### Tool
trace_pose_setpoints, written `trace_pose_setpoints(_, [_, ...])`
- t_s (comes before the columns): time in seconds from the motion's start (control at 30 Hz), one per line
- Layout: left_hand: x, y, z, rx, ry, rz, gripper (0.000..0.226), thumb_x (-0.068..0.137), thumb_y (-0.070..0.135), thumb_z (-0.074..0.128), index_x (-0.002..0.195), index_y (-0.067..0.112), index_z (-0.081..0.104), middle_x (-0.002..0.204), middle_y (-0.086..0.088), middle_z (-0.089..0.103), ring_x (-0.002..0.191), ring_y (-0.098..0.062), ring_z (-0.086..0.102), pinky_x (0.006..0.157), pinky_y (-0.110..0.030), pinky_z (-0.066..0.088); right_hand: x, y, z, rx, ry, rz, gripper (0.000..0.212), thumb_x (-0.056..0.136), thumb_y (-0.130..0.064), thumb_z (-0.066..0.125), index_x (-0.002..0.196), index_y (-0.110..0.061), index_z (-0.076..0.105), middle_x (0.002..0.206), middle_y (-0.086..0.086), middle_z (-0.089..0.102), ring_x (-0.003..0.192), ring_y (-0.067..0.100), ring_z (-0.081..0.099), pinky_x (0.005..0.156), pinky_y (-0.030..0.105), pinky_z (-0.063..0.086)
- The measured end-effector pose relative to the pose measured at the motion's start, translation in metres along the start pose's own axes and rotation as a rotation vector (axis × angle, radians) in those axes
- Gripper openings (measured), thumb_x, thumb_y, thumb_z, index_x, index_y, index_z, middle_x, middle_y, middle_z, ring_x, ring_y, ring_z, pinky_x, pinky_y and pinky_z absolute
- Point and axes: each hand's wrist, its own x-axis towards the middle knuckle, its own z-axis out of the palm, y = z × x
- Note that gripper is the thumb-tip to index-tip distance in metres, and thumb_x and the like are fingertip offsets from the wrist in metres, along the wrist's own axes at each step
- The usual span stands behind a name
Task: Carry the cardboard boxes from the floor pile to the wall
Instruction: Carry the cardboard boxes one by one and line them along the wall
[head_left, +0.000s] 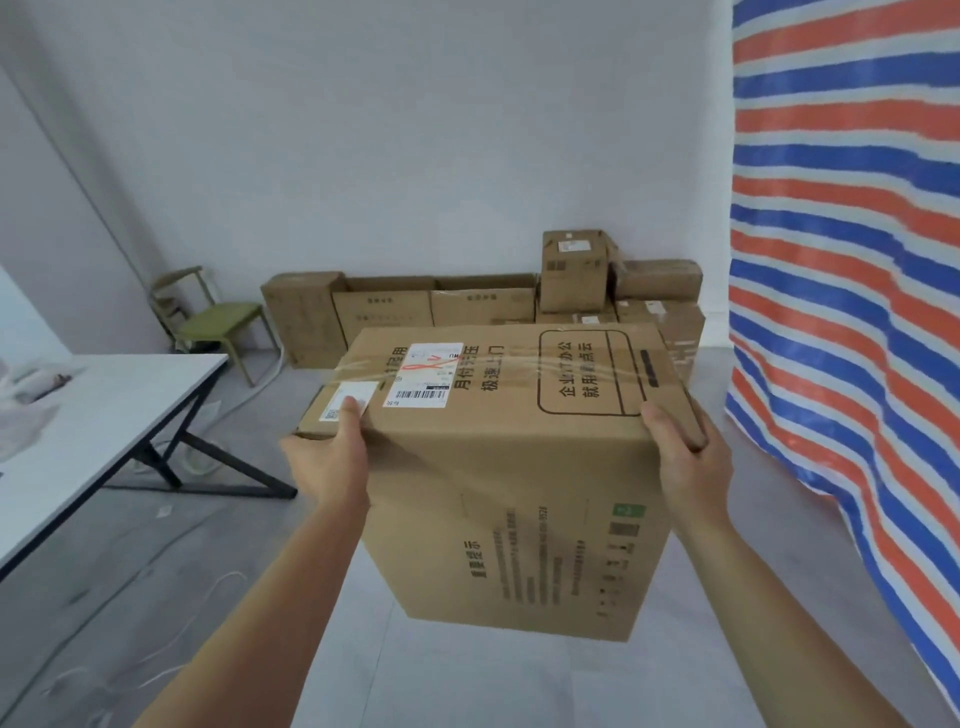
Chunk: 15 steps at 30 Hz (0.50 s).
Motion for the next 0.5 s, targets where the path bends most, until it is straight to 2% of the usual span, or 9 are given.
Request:
trace_pose_setpoints(0.07, [0.039, 0.006, 0.019, -0.01, 0.046, -0.026, 0.068, 0.08, 0.054, 0.073, 0.128, 0.014, 0.046, 0.13, -0.007, 0.058, 0.119, -0.029, 0.055, 0.084, -0.034, 0.042, 0.04, -0.002, 0.04, -0.014, -0.06, 0.004, 0.055, 0.082, -0.059, 0.072, 0.131, -0.035, 0.061, 0.117, -0.022, 0.065, 0.11, 0.005, 0.06, 0.102, 0.04, 0.05])
trace_pose_setpoints(0.13, [0.077, 0.01, 0.032, -0.024, 0.082, -0.038, 0.07, 0.08, 0.054, 0.073, 0.13, 0.014, 0.045, 0.131, -0.008, 0.057, 0.12, -0.03, 0.054, 0.085, -0.035, 0.042, 0.072, -0.004, 0.078, -0.018, -0.109, 0.012, 0.062, 0.079, -0.06, 0.074, 0.134, -0.035, 0.061, 0.118, -0.019, 0.066, 0.111, 0.007, 0.061, 0.102, 0.042, 0.051])
trace_pose_setpoints(0.3, [0.2, 0.002, 0.075, -0.024, 0.146, -0.06, 0.073, 0.077, 0.057, 0.073, 0.135, 0.02, 0.046, 0.134, -0.006, 0.057, 0.123, -0.03, 0.052, 0.1, -0.043, 0.046, 0.153, 0.009, 0.193, -0.026, -0.244, -0.006, 0.053, 0.078, -0.057, 0.076, 0.127, -0.04, 0.065, 0.118, -0.017, 0.07, 0.112, 0.008, 0.065, 0.101, 0.043, 0.052])
trace_pose_setpoints(0.5, [0.346, 0.002, 0.132, -0.037, 0.126, -0.075, 0.062, 0.076, 0.054, 0.074, 0.124, 0.022, 0.05, 0.124, -0.002, 0.06, 0.116, -0.027, 0.055, 0.099, -0.044, 0.047, 0.229, 0.026, 0.323, -0.037, -0.259, 0.002, 0.033, 0.085, -0.043, 0.077, 0.117, -0.037, 0.07, 0.107, -0.022, 0.073, 0.107, 0.005, 0.066, 0.103, 0.043, 0.051])
